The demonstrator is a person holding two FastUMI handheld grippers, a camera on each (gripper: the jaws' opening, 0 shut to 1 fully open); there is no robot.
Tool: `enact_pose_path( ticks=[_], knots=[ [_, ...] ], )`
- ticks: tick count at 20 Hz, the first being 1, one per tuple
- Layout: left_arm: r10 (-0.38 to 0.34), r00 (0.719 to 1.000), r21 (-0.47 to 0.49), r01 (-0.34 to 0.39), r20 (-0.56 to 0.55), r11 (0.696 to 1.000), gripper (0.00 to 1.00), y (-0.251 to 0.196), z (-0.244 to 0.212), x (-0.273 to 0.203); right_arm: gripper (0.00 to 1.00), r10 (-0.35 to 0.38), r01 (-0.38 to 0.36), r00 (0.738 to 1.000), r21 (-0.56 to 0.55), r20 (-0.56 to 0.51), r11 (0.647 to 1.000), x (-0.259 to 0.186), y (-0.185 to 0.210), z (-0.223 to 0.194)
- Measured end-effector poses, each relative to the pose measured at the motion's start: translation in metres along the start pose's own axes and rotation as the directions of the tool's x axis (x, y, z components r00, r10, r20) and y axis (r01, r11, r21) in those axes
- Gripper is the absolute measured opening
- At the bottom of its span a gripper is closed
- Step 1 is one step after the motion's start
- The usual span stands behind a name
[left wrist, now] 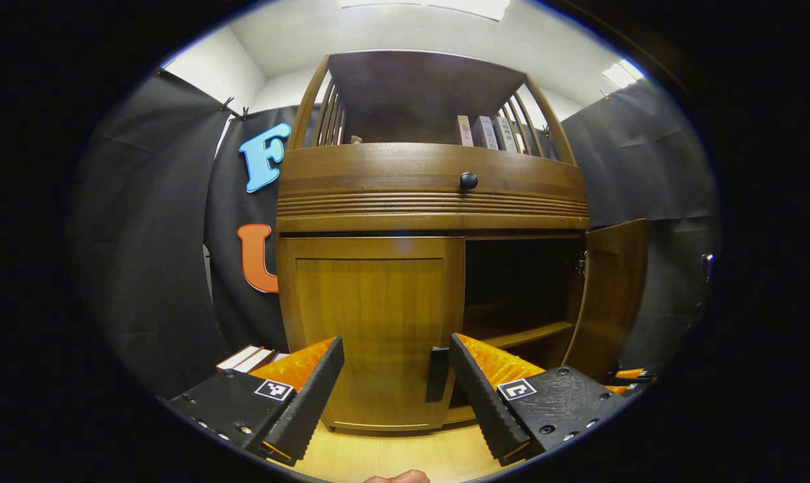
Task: Open the right door of the double-door shoe cabinet with the right hand, and open the left door with the left hand.
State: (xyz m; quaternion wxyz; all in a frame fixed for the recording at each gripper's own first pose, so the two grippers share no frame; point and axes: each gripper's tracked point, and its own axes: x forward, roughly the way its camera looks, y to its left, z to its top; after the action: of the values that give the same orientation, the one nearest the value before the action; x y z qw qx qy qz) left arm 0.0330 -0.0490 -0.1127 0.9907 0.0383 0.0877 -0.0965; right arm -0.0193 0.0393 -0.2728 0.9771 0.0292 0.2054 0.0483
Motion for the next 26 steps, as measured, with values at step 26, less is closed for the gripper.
enact_pose_path(
  ticks=[26],
  knots=[
    [0.062,0.996,-0.016,-0.063,-0.061,0.998,0.95,-0.054,-0.037,0.037,0.07,-0.140,0.137,0.988,0.052,0.058,0.989,-0.077,-0.141,0.023]
  ],
)
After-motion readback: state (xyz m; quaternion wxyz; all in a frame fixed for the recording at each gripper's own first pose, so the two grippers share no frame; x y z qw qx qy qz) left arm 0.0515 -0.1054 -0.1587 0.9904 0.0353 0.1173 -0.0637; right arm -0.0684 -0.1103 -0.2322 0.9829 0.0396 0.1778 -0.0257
